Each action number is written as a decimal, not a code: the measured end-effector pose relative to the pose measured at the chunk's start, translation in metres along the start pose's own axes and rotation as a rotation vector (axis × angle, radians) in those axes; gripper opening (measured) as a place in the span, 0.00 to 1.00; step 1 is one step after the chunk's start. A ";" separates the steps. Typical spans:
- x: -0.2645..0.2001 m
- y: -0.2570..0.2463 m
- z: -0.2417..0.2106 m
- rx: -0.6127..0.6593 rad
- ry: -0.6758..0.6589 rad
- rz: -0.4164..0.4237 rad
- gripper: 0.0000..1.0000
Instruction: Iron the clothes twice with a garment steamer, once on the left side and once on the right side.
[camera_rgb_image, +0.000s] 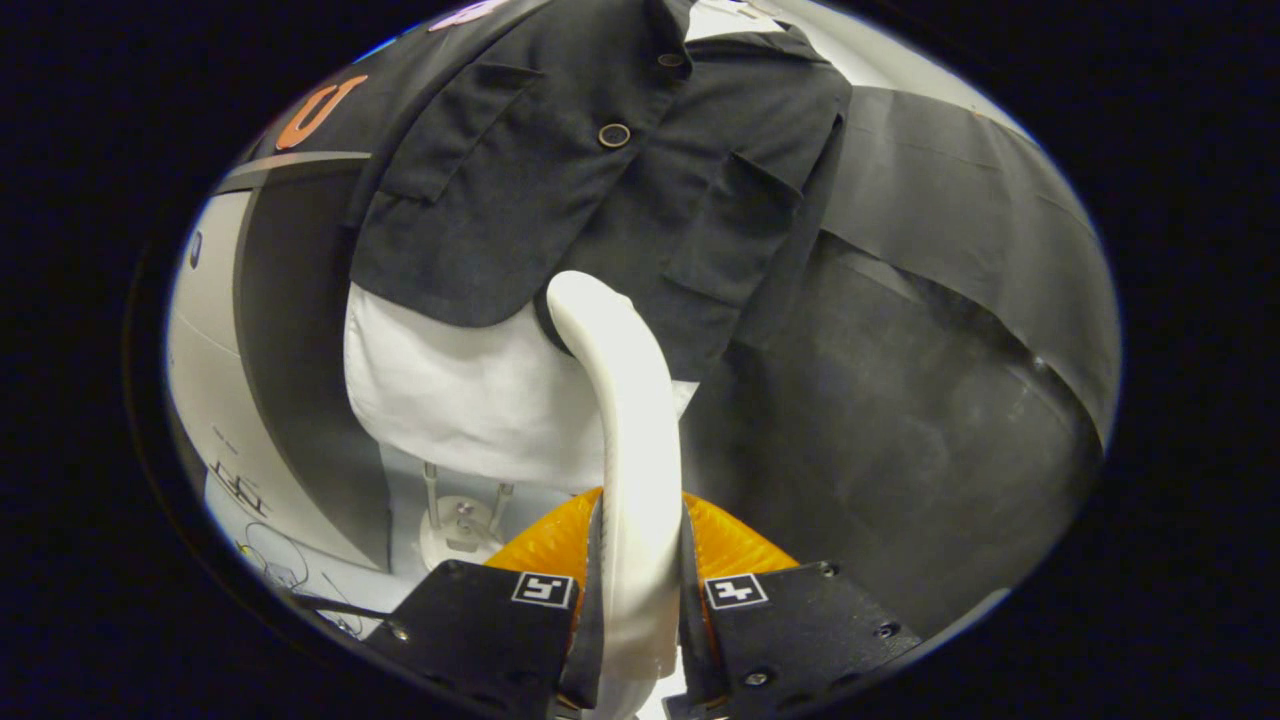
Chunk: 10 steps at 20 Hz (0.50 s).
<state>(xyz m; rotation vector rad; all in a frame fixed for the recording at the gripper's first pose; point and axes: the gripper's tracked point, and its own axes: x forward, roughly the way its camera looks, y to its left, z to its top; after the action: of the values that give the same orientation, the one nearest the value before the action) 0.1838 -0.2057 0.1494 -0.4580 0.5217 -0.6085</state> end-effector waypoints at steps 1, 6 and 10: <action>0.001 0.001 -0.002 -0.004 0.003 0.004 0.35; 0.007 0.000 -0.010 -0.020 0.024 0.026 0.35; -0.003 -0.008 -0.003 0.049 0.010 0.064 0.35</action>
<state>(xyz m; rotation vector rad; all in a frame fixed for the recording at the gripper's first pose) 0.1771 -0.2105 0.1527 -0.3910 0.5277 -0.5612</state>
